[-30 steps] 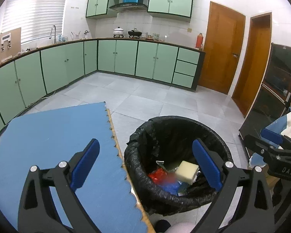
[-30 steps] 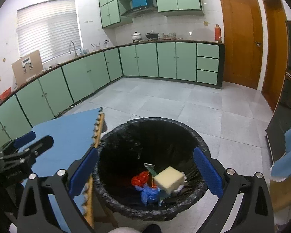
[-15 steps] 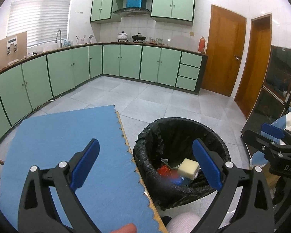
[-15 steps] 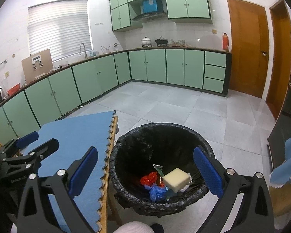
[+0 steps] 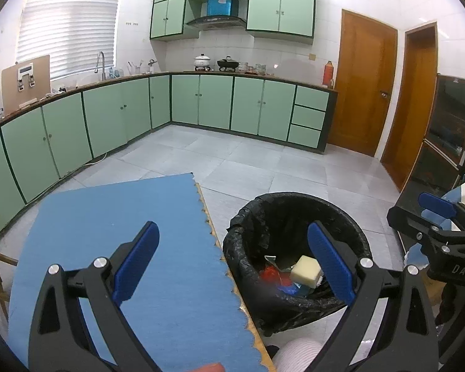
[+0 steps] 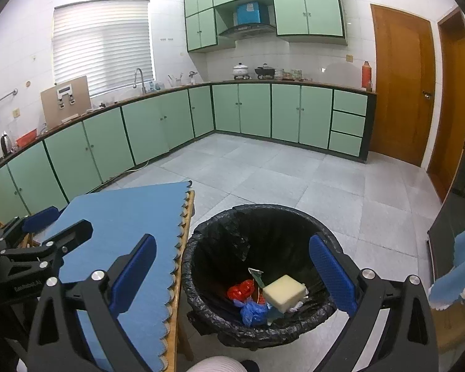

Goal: Collect trash

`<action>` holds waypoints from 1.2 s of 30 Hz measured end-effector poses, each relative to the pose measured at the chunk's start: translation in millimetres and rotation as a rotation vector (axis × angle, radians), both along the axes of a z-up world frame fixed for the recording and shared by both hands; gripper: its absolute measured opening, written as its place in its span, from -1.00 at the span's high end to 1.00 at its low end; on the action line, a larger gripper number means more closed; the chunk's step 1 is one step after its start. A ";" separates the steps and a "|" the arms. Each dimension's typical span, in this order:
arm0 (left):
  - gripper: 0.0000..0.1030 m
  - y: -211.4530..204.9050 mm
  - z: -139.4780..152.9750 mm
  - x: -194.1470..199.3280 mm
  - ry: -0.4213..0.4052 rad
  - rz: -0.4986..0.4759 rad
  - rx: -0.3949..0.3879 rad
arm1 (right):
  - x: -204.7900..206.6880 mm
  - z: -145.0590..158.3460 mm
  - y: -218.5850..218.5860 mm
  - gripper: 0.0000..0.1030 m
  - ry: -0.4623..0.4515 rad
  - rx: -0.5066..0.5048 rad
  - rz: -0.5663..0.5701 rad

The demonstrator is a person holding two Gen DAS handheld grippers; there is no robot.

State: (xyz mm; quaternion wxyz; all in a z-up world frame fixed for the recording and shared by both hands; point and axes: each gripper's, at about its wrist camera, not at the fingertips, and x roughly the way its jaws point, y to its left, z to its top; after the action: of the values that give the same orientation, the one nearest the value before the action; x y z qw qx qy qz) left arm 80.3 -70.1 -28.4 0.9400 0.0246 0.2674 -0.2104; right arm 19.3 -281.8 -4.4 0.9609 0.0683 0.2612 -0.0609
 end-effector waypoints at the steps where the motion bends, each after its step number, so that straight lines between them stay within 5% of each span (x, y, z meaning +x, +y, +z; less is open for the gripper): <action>1: -0.82 -0.3 0.6 -1.3 -0.002 0.002 -0.001 | -0.3 -0.2 0.3 -0.88 -0.001 0.000 0.000; 36: -0.82 7.7 10.6 -6.7 -0.016 0.027 0.004 | -0.1 3.9 3.6 -0.88 -0.010 -0.011 0.014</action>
State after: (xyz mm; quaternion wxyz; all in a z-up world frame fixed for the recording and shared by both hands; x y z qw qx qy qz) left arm 73.6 -62.4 -17.8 0.9448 0.0247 0.2604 -0.1970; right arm 19.2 -278.2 -0.5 0.9630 0.0616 0.2563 -0.0553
